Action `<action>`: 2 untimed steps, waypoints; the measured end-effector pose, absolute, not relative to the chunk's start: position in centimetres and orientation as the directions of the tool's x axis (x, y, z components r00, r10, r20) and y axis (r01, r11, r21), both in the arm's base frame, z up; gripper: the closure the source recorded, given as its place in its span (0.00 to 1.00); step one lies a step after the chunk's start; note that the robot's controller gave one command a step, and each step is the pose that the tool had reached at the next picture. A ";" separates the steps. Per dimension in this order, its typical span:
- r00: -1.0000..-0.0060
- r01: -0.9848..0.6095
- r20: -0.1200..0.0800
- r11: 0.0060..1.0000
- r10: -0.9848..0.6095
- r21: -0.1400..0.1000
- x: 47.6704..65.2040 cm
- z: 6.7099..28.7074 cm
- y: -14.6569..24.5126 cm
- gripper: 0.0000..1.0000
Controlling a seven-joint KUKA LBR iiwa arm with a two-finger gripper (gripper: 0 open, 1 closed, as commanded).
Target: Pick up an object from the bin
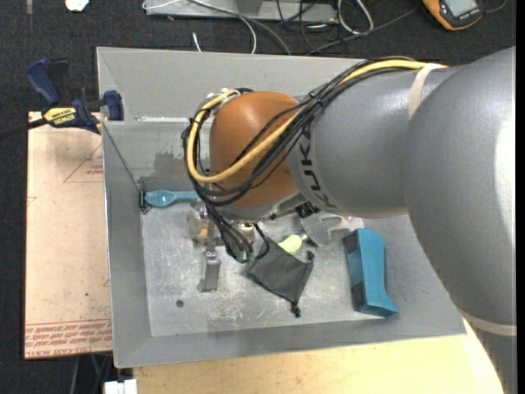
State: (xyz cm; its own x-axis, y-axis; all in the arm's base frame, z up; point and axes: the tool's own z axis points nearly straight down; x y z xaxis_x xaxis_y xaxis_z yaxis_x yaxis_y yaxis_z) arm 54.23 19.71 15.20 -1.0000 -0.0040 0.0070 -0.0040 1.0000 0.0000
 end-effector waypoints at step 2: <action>-1.000 0.010 0.000 1.000 0.010 -0.002 58.6 11.5 12.4 0.00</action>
Offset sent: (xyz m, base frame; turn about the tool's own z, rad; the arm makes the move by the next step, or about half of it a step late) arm 0.0417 -0.0676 -0.0342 0.0070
